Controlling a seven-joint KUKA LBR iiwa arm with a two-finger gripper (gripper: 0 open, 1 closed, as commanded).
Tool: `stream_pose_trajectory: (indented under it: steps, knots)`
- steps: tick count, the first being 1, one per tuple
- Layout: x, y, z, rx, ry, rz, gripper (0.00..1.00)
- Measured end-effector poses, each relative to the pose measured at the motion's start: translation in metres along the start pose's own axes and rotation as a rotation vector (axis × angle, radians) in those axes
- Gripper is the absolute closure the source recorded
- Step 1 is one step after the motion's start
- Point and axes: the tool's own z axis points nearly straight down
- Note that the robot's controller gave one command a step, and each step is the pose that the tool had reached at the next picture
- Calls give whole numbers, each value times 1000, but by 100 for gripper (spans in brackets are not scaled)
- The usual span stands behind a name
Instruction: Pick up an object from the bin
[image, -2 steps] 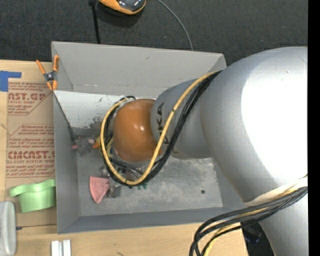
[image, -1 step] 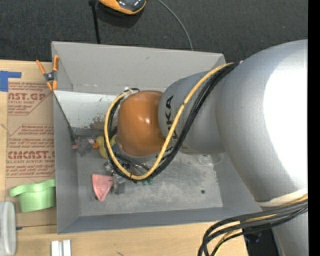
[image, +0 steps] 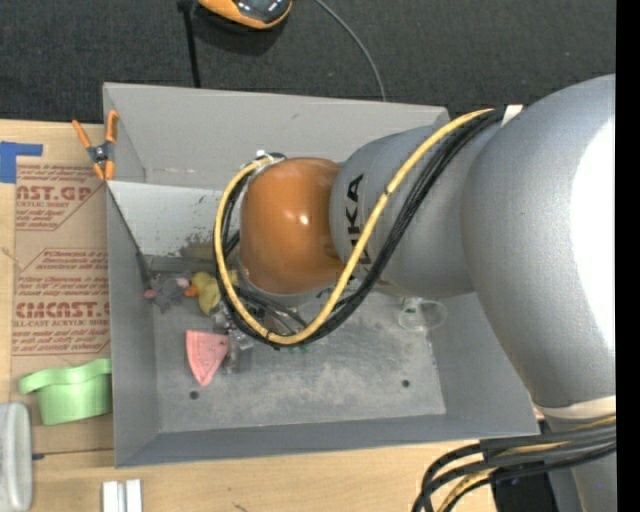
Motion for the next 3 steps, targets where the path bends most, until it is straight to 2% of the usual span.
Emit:
stream_pose_trajectory:
  steps: [1,2,3]
  knots:
    - [0,0,-12,1,15,4,100]
    - [-7,-3,-55,0,7,2,100]
    - [-11,-1,-107,1,9,4,100]
